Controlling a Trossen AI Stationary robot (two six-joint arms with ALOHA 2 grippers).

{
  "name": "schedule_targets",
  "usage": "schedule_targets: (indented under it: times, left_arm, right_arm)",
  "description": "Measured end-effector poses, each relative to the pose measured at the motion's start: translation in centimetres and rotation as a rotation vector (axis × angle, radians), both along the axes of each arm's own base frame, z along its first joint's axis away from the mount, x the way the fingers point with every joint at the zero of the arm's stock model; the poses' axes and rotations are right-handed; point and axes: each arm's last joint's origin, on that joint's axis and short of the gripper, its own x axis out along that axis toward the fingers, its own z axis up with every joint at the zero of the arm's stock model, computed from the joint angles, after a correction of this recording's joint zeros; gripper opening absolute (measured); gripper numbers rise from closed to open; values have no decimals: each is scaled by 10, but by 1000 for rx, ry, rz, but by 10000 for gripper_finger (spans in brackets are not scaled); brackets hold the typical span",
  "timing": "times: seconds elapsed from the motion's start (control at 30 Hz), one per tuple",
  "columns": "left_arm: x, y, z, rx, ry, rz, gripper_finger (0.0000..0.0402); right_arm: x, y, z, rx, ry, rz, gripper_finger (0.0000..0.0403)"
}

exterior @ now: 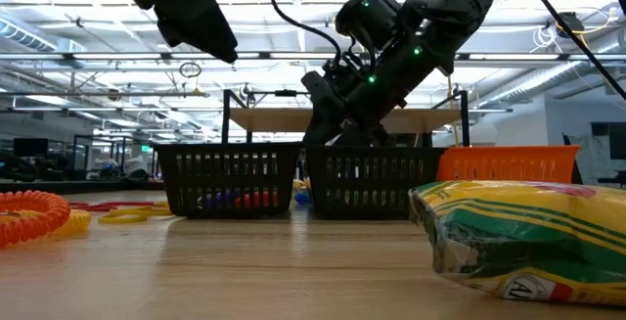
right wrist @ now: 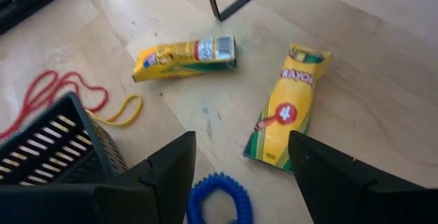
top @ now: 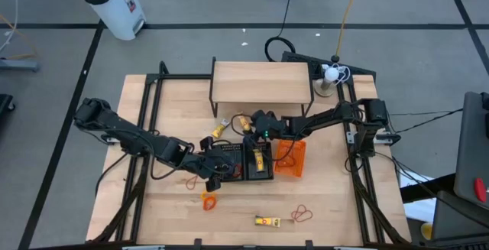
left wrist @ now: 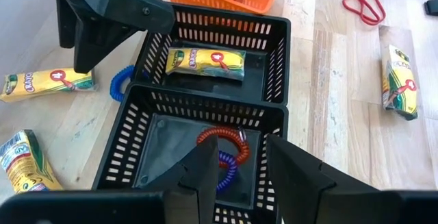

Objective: Pick & Place Office Desk Supplies
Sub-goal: Put the crayon box into the right black basket

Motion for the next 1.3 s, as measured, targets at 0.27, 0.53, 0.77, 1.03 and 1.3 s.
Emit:
schedule_targets:
  times: [0.27, 0.53, 0.77, 1.03, 1.3]
  left_arm:
    - [0, 0, 0, 4, 0, -4, 122]
    - [0, 0, 0, 4, 0, -3, 122]
    - [1, 1, 0, 4, -2, 1, 122]
    - [1, 3, 0, 2, -2, 10, 122]
    - [1, 3, 0, 2, -1, 10, 122]
  right_arm:
    - [0, 3, 0, 18, -1, 35, 221]
    - [3, 4, 3, 28, -16, 83, 221]
    - [6, 4, 7, 25, -25, 114, 221]
    - [6, 5, 7, 12, -21, 128, 221]
    - [-1, 8, 31, 9, -47, 197, 221]
